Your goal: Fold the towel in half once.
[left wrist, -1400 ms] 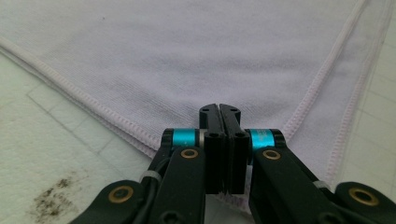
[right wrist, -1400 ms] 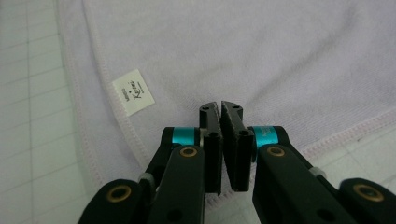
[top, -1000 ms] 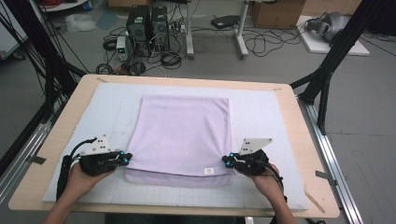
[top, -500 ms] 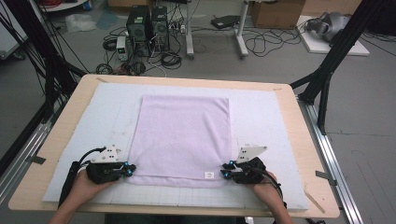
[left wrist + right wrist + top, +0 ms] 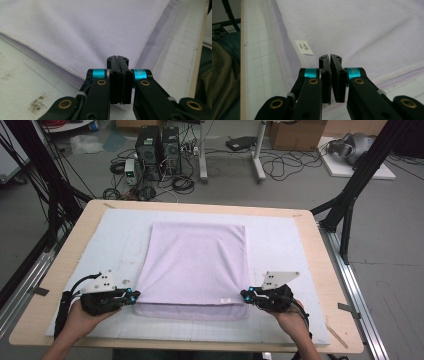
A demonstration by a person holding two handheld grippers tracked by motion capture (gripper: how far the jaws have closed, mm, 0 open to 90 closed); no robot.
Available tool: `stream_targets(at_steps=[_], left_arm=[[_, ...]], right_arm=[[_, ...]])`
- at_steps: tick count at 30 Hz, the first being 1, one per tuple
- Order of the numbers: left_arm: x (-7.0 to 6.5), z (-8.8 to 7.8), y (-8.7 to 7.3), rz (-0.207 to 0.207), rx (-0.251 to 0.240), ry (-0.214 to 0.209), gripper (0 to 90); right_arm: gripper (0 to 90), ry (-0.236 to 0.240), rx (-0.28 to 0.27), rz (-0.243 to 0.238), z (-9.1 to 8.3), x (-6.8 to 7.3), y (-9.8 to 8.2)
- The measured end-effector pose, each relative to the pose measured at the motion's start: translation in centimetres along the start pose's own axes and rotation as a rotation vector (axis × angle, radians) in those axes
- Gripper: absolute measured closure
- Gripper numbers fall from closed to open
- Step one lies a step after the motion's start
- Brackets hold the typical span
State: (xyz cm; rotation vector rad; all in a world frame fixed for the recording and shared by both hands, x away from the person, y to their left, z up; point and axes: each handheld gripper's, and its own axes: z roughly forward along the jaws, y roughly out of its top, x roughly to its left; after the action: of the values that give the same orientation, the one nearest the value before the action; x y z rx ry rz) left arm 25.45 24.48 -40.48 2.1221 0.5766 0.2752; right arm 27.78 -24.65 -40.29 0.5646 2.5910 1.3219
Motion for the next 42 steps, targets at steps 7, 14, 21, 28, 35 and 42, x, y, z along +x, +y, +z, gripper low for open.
stream_targets(at_steps=[7,14,21,28,35,42], left_arm=[[-1.1,1.0,-2.2,-0.022,0.056,-0.046,80.7],[0.2,1.8,-1.9,-0.047,0.035,0.0,66.5],[1.8,3.0,-1.1,-0.079,-0.011,0.051,55.2],[3.5,3.8,0.1,-0.116,-0.073,0.076,50.4],[4.0,4.1,0.3,-0.121,-0.082,0.095,46.2],[3.8,3.8,0.0,-0.136,-0.087,0.105,43.7]], right_arm=[[76.3,0.068,0.062,0.034,0.6,1.6,-2.6],[61.1,0.025,0.017,0.071,1.3,0.1,-2.4],[48.4,-0.041,0.002,0.103,2.0,-1.6,-2.0],[39.1,-0.079,-0.022,0.135,2.5,-3.5,-1.4],[33.0,-0.11,-0.031,0.148,3.1,-4.6,-1.2],[27.1,-0.122,-0.003,0.139,3.4,-4.1,-1.0]])
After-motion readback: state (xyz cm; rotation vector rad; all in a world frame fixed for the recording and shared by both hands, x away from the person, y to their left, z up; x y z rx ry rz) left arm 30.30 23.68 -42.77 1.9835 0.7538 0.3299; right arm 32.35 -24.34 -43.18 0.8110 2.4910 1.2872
